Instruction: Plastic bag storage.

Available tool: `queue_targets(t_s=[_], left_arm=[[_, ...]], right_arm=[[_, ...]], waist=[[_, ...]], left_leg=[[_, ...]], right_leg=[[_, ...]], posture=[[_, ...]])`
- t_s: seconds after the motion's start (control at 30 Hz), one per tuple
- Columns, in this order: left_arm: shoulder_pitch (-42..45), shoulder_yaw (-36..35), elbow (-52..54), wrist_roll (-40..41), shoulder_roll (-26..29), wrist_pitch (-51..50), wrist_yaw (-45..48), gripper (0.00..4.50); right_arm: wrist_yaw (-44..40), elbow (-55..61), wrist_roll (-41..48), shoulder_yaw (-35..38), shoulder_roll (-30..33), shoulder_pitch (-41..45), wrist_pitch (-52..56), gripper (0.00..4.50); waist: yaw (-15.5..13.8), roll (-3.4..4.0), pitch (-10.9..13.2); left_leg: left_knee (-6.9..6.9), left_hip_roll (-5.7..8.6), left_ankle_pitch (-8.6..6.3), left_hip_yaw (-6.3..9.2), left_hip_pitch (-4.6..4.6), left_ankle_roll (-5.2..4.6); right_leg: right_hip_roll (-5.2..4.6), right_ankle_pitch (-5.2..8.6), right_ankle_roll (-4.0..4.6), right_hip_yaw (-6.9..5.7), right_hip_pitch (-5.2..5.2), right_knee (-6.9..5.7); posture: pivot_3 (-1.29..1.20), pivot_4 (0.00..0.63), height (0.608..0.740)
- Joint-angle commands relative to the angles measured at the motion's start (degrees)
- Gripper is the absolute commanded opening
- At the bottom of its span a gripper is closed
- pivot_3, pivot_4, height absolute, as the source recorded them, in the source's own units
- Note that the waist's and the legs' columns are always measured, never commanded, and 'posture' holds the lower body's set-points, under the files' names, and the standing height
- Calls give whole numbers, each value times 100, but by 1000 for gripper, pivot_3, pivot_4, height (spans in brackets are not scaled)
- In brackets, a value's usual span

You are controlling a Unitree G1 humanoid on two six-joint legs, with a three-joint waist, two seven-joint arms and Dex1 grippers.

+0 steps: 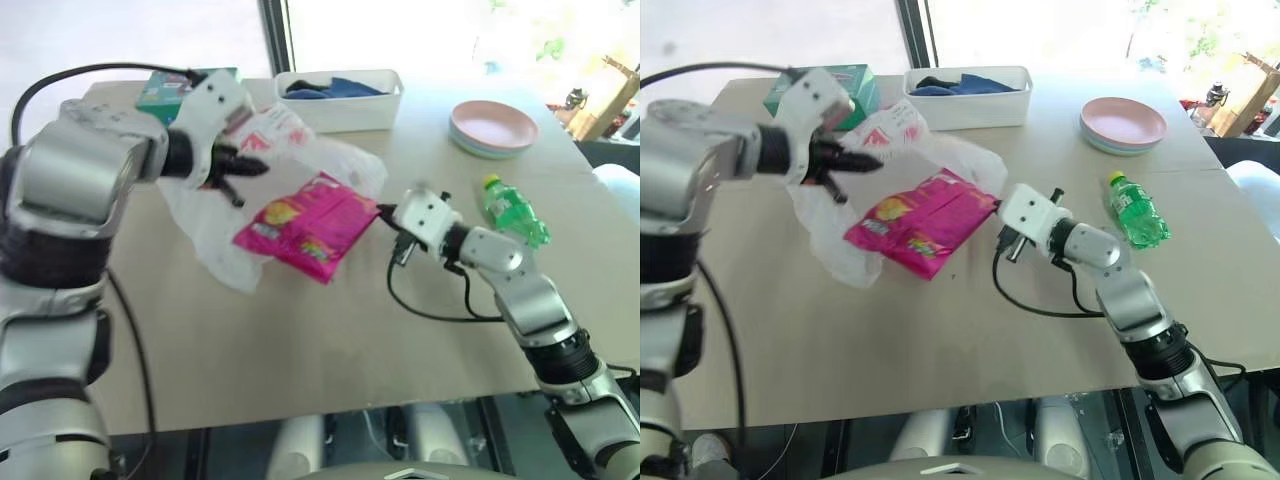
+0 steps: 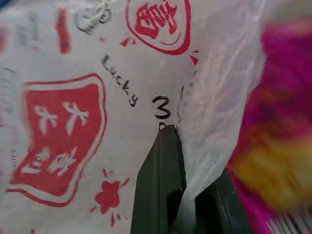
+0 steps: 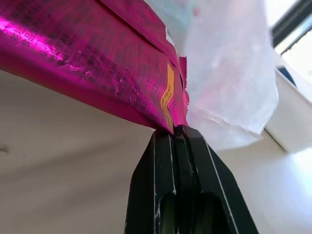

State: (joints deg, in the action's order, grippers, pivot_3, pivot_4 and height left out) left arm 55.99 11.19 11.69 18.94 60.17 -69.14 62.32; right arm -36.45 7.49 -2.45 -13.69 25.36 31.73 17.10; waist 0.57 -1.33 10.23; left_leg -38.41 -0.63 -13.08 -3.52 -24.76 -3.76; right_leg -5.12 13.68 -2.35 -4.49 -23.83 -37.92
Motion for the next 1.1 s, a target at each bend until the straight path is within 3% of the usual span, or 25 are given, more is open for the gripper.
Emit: queue_targets(t_s=[0.03, 0.1, 0.2, 0.3, 0.37, 0.47, 0.63, 0.9, 1.1], left_arm=[[30, -225, 458, 409, 213, -234, 225, 0], [-39, -315, 620, 561, 181, -358, 148, 0], [159, -565, 538, 614, -538, -816, -552, 0], [497, -970, 132, 530, -1475, -1355, -1344, 0], [578, -1175, 31, 595, -1764, -1661, -1572, 0], [596, -1323, 152, 880, -1763, -1915, -1551, 0], [623, -1505, -83, 1072, -1840, -2066, -1739, 0], [323, -1595, -354, 1193, -1757, -1828, -1920, 0], [458, -1916, -824, 1211, -1944, -1902, -2275, 0]], right_arm=[[-27, -258, 28, 309, 136, 357, -475, 27], [14, -474, -79, 293, 167, 520, -543, 27], [323, -807, -448, -42, -183, 916, -518, 27], [857, -1462, -975, -637, -1098, 1394, -622, 27], [1018, -1987, -1148, -917, -1651, 1664, -698, 27], [1257, -2380, -1232, -909, -1995, 1906, -1013, 886], [1001, -1770, -1057, -577, -1678, 1531, -719, 3273], [778, -1116, -816, -350, -1416, 973, -347, 3273], [-89, 506, 297, 223, -1007, 376, 1091, 3273]], waist=[[-37, 1, 2], [-37, 1, 2], [-29, 1, 2], [49, 0, 2], [103, 1, 3], [158, 2, 3], [22, 1, 3], [63, 2, 4], [-3, 2, 4]], left_leg=[[-3, 0, 0, 3, 0, 0], [-5, 1, 0, 4, 3, 0], [-7, 0, 0, 1, 6, -1], [-19, -4, 1, 1, 4, -1], [-18, -9, 2, -11, 5, 0], [-5, -8, 3, -14, 5, 2], [1, 5, 0, -7, -3, -1], [1, 0, 2, -8, 13, 4], [0, -3, 3, -7, 7, 5]], right_leg=[[0, 0, 0, -1, 3, 0], [0, 0, -1, -2, 6, -1], [4, 0, -1, 3, 6, -5], [12, -1, -2, 3, 6, -15], [19, -1, -3, 16, -5, -23], [16, -1, 0, 35, -14, -26], [0, -2, -1, 36, -9, -5], [8, -2, 1, 36, -2, -18], [9, -3, 1, 34, -2, -14]], posture=[[0, 150, 740], [0, 150, 740], [0, 150, 740], [0, 150, 740], [0, 150, 740], [0, 150, 740], [0, 150, 740], [0, 150, 740], [0, 150, 740]])
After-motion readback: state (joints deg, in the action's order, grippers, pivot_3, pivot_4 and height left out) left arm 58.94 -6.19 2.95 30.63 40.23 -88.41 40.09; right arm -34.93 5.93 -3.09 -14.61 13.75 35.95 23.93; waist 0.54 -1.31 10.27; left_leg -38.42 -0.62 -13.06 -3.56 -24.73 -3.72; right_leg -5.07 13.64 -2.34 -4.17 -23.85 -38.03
